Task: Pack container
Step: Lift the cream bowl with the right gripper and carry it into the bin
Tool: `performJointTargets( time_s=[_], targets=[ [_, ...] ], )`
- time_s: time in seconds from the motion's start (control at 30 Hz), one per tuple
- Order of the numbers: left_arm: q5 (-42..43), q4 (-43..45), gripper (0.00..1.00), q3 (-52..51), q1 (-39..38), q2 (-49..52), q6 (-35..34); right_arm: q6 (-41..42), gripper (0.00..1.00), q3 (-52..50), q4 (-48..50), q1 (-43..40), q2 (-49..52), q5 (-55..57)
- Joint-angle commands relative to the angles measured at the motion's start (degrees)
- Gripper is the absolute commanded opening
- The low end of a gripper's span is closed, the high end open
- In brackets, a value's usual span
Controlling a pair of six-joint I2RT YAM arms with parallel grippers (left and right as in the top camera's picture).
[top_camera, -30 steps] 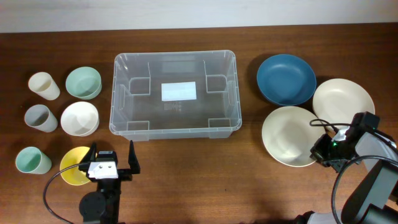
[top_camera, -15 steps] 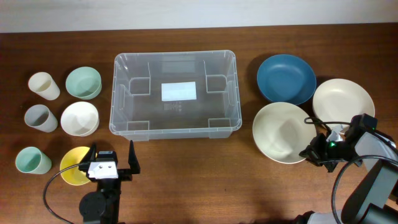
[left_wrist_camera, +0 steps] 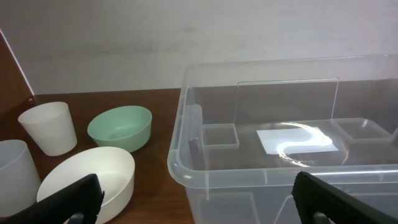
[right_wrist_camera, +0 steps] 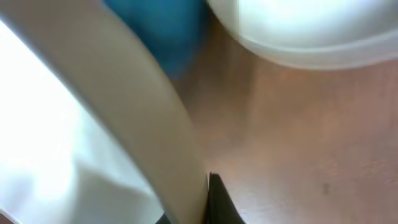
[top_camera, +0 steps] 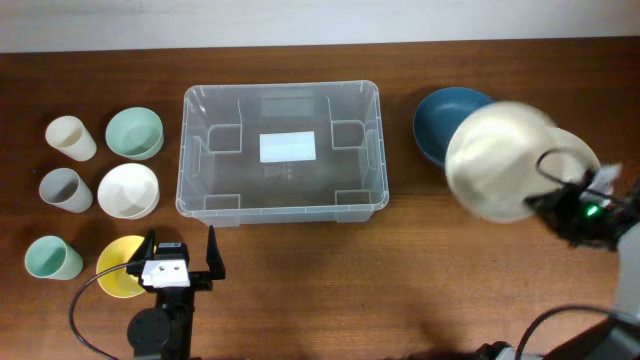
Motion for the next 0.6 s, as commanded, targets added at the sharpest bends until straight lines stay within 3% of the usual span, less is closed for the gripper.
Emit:
performJointTargets(
  time_s=[0.0,0.1,0.33,0.57],
  targets=[
    [0.6,0.0,0.99,-0.3,0.2,-0.3,0.5,1.5,0.04,11.3,-0.4,4.8,-3.7,-3.1],
    [0.6,0.0,0.99,-0.3,0.2,-0.3,0.5,7.7,0.04,19.8,4.5,18.5,-3.4,3.0],
    [0.6,0.0,0.99,-0.3,0.2,-0.3,0.5,16.0,0.04,20.8,22.2,48.8,2.8,19.3],
    [0.6,0.0,0.99,-0.3,0.2,-0.3,0.5,18.9,0.04,20.8,30.9,61.2,16.1,22.6]
  ],
)
